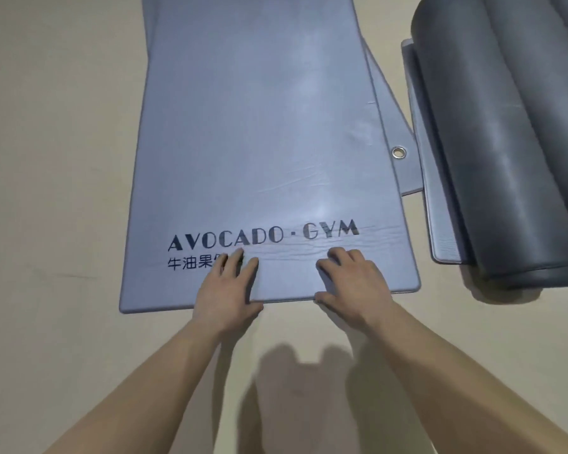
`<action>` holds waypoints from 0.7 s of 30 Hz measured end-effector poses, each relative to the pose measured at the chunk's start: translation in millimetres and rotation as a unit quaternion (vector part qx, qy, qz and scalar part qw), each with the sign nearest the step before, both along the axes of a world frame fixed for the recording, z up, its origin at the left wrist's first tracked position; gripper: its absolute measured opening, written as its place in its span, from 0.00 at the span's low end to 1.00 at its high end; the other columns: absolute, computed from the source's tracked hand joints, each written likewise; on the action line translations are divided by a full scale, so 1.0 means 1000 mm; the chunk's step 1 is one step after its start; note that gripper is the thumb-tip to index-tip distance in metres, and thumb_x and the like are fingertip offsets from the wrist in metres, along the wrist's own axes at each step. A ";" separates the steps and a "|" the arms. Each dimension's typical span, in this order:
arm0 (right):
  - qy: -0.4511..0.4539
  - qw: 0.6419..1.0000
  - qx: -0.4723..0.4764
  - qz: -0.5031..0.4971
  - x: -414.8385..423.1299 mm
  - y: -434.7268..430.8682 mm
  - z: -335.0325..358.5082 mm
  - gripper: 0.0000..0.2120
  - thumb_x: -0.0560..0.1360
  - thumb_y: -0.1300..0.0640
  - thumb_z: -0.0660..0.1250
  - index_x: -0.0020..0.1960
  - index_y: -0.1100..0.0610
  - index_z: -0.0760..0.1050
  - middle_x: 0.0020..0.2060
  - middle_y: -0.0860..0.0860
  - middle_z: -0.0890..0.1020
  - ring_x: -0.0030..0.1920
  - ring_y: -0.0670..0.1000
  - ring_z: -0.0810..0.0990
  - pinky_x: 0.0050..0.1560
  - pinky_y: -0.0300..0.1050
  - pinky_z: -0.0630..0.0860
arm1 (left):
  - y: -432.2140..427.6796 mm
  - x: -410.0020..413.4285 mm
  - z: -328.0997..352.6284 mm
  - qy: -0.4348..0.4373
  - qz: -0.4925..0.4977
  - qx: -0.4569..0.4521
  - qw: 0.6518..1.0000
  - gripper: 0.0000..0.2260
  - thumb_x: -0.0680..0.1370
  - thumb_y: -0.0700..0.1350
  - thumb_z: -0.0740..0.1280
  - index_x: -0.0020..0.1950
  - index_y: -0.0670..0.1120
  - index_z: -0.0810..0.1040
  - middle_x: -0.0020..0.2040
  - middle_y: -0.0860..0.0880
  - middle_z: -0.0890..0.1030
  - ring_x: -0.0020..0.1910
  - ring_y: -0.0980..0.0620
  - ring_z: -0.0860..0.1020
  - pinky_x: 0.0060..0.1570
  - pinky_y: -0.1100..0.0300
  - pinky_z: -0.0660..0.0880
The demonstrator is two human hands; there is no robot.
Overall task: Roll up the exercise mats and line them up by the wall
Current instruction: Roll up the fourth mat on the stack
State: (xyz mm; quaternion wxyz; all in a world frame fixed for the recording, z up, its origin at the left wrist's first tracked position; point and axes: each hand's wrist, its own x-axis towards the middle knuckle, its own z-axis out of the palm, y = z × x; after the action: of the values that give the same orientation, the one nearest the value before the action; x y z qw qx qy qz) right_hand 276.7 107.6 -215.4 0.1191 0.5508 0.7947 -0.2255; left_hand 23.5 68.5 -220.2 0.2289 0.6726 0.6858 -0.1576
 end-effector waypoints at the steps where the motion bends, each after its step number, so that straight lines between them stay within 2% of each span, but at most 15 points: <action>1: -0.009 1.000 -0.003 0.003 -0.009 -0.005 -0.004 0.30 0.73 0.35 0.69 0.69 0.48 0.69 0.69 0.49 0.67 0.65 0.57 0.67 0.57 0.51 0.71 | -0.009 -0.014 -0.004 0.010 -0.006 0.006 1.000 0.41 0.76 0.63 0.69 0.83 0.58 0.52 0.84 0.50 0.49 0.82 0.41 0.48 0.77 0.49 0.58; 3: -0.029 1.000 0.007 0.002 -0.024 -0.011 -0.011 0.34 0.69 0.34 0.73 0.68 0.49 0.68 0.69 0.49 0.65 0.65 0.57 0.66 0.57 0.53 0.70 | -0.021 -0.037 -0.013 0.030 -0.011 0.026 0.999 0.41 0.77 0.63 0.69 0.84 0.58 0.51 0.84 0.48 0.50 0.81 0.38 0.49 0.78 0.47 0.55; 4: -0.043 0.999 0.016 0.007 -0.028 -0.013 -0.015 0.36 0.68 0.34 0.74 0.68 0.49 0.67 0.70 0.50 0.65 0.65 0.57 0.66 0.57 0.53 0.70 | -0.024 -0.047 -0.017 0.035 -0.015 0.042 0.998 0.39 0.77 0.63 0.69 0.83 0.57 0.55 0.84 0.47 0.53 0.81 0.36 0.52 0.78 0.45 0.57; 6: -0.073 0.996 0.039 0.035 -0.031 -0.015 -0.022 0.37 0.68 0.34 0.75 0.69 0.50 0.67 0.70 0.50 0.66 0.64 0.58 0.68 0.56 0.53 0.70 | -0.029 -0.062 -0.026 0.040 -0.033 0.084 0.995 0.35 0.76 0.60 0.73 0.80 0.52 0.65 0.81 0.43 0.63 0.77 0.32 0.62 0.73 0.41 0.66; 8: -0.097 0.992 0.063 0.053 -0.032 -0.016 -0.026 0.36 0.67 0.35 0.77 0.67 0.51 0.69 0.67 0.51 0.70 0.60 0.58 0.72 0.51 0.53 0.73 | -0.034 -0.069 -0.031 0.048 -0.061 0.105 0.991 0.29 0.77 0.56 0.74 0.75 0.48 0.71 0.77 0.41 0.69 0.73 0.32 0.69 0.65 0.41 0.74; 10: -0.116 0.987 0.086 0.075 -0.033 -0.017 -0.027 0.32 0.67 0.41 0.80 0.63 0.53 0.71 0.62 0.52 0.73 0.54 0.59 0.74 0.44 0.52 0.74 | -0.039 -0.070 -0.033 0.053 -0.100 0.111 0.987 0.24 0.79 0.52 0.71 0.72 0.46 0.70 0.76 0.40 0.69 0.72 0.34 0.70 0.60 0.43 0.76; 13: -0.094 0.979 0.119 0.136 -0.038 -0.028 -0.022 0.17 0.73 0.54 0.68 0.60 0.53 0.70 0.56 0.51 0.73 0.50 0.58 0.73 0.40 0.50 0.70 | -0.046 -0.069 -0.030 0.048 -0.131 0.130 0.982 0.23 0.73 0.40 0.74 0.66 0.44 0.72 0.71 0.41 0.74 0.64 0.38 0.75 0.49 0.47 0.78; 15: -0.059 0.984 0.133 0.106 -0.039 -0.038 -0.016 0.12 0.74 0.59 0.63 0.57 0.53 0.71 0.52 0.49 0.76 0.48 0.58 0.75 0.38 0.49 0.70 | -0.046 -0.067 -0.020 0.032 -0.133 0.158 0.978 0.22 0.65 0.35 0.76 0.58 0.44 0.77 0.61 0.43 0.80 0.53 0.41 0.79 0.40 0.50 0.78; 18: -0.022 0.988 0.149 0.030 -0.044 -0.044 -0.006 0.16 0.67 0.67 0.68 0.52 0.55 0.78 0.45 0.51 0.82 0.41 0.60 0.78 0.34 0.48 0.72 | -0.041 -0.065 -0.001 0.033 -0.115 0.161 0.980 0.22 0.55 0.33 0.80 0.44 0.46 0.79 0.41 0.48 0.81 0.37 0.46 0.79 0.28 0.56 0.71; 20: -0.030 0.989 0.146 -0.009 -0.049 -0.038 0.009 0.16 0.65 0.69 0.69 0.50 0.57 0.80 0.40 0.54 0.83 0.37 0.61 0.78 0.33 0.49 0.73 | -0.035 -0.057 0.025 0.032 -0.092 0.158 0.983 0.23 0.52 0.34 0.81 0.41 0.47 0.78 0.34 0.50 0.77 0.31 0.47 0.77 0.26 0.58 0.62; 21: -0.037 0.989 0.143 -0.028 -0.052 -0.036 0.018 0.15 0.65 0.70 0.71 0.49 0.57 0.81 0.38 0.54 0.83 0.37 0.61 0.78 0.33 0.50 0.74 | -0.033 -0.053 0.039 0.034 -0.084 0.150 0.985 0.21 0.55 0.35 0.82 0.42 0.47 0.78 0.34 0.50 0.78 0.32 0.47 0.77 0.28 0.58 0.61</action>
State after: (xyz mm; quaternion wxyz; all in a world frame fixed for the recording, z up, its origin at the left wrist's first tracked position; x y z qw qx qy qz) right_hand 225.1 71.8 -197.8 0.0620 0.5920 0.7982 -0.0920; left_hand -29.9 35.3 -181.0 0.0879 0.7488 0.6501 -0.0948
